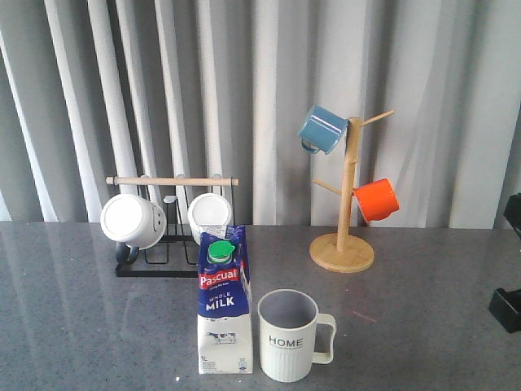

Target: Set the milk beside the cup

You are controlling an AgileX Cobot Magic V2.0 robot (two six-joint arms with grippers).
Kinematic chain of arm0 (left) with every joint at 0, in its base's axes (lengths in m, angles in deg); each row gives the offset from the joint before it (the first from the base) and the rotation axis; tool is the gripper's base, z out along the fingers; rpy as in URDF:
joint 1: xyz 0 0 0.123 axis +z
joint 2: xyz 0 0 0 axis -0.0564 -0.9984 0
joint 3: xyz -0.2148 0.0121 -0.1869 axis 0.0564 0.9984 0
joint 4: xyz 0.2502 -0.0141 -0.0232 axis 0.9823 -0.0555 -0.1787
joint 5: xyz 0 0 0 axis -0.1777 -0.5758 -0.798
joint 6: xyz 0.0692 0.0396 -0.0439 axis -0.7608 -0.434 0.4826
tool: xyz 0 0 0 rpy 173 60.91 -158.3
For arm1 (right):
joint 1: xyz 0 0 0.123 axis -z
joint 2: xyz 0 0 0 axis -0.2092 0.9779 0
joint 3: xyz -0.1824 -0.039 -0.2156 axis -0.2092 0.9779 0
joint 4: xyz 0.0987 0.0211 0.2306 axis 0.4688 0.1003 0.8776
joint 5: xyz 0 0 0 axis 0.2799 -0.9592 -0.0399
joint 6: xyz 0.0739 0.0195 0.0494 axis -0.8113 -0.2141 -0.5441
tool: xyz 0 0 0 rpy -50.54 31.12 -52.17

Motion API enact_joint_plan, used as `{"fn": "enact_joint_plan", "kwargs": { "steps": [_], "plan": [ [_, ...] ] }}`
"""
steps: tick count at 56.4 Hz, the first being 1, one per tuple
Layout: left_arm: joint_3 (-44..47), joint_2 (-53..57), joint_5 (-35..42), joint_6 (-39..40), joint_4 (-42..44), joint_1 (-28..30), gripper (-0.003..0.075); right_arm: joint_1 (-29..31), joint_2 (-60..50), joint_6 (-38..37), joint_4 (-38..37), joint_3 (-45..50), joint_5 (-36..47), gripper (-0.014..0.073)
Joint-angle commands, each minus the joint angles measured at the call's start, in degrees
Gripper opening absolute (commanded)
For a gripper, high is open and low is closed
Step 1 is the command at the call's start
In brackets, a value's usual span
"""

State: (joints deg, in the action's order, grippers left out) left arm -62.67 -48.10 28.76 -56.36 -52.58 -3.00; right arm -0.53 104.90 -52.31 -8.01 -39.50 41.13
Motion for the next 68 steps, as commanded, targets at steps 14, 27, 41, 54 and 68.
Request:
{"fn": "enact_joint_plan", "kwargs": {
  "steps": [14,27,41,54,68],
  "plan": [
    [-1.2,0.7,3.0,0.1,0.5,-0.2,-0.0007,0.2,0.1,-0.2,-0.2,-1.7,4.0,-0.0008],
    [-1.2,0.7,3.0,0.1,0.5,-0.2,-0.0007,0.2,0.1,-0.2,-0.2,-1.7,4.0,-0.0008],
    [-1.2,0.7,3.0,0.1,0.5,-0.2,-0.0007,0.2,0.1,-0.2,-0.2,-1.7,4.0,-0.0008],
    [-1.2,0.7,3.0,0.1,0.5,-0.2,-0.0006,0.2,0.1,-0.2,-0.2,-1.7,4.0,-0.0008],
    [-1.2,0.7,3.0,0.1,0.5,-0.2,-0.0006,0.4,-5.0,1.4,1.5,-0.9,-8.7,-0.0008]
  ]
}}
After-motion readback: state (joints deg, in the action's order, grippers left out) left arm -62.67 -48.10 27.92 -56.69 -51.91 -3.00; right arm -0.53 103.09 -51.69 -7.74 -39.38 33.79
